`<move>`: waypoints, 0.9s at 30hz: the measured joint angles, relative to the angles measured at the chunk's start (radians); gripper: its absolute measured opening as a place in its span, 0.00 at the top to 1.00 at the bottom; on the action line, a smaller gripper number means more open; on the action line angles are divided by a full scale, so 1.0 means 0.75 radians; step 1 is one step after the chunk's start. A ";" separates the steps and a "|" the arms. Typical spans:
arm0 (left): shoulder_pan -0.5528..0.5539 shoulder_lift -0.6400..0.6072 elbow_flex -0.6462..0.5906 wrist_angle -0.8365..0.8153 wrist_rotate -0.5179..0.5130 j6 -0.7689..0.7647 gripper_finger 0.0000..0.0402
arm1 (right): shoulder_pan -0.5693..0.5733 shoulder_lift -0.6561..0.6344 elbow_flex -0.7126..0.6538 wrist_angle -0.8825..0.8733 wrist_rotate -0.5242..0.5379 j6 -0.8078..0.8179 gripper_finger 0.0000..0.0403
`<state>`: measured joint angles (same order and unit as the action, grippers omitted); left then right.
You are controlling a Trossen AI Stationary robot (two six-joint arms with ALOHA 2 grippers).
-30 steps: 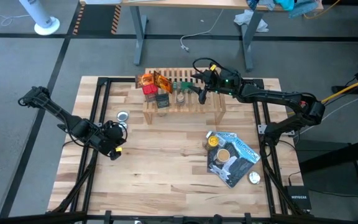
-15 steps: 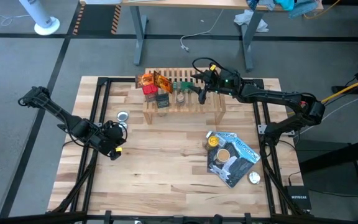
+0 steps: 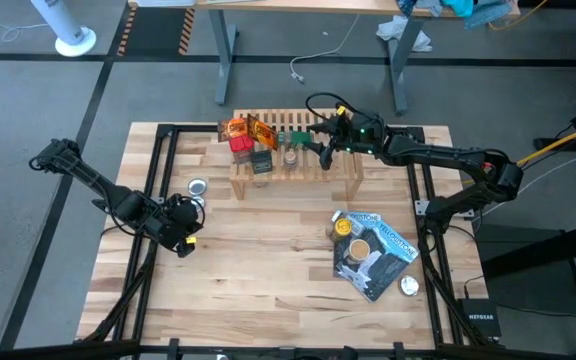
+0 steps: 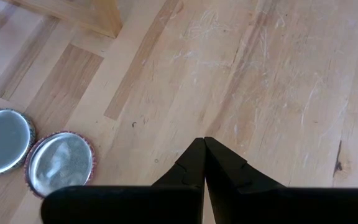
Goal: Shelf spices
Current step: Put the green seasoning bottle on the shelf
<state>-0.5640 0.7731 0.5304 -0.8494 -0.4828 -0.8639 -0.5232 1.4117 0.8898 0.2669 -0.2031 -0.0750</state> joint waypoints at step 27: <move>0.003 0.000 0.000 0.000 -0.001 0.000 1.00 | -0.001 0.000 0.347 -0.581 0.017 -0.129 0.34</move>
<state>-0.5621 0.7728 0.5304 -0.8494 -0.4831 -0.8639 -0.5240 1.4117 1.1504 -0.1689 -0.1905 -0.1714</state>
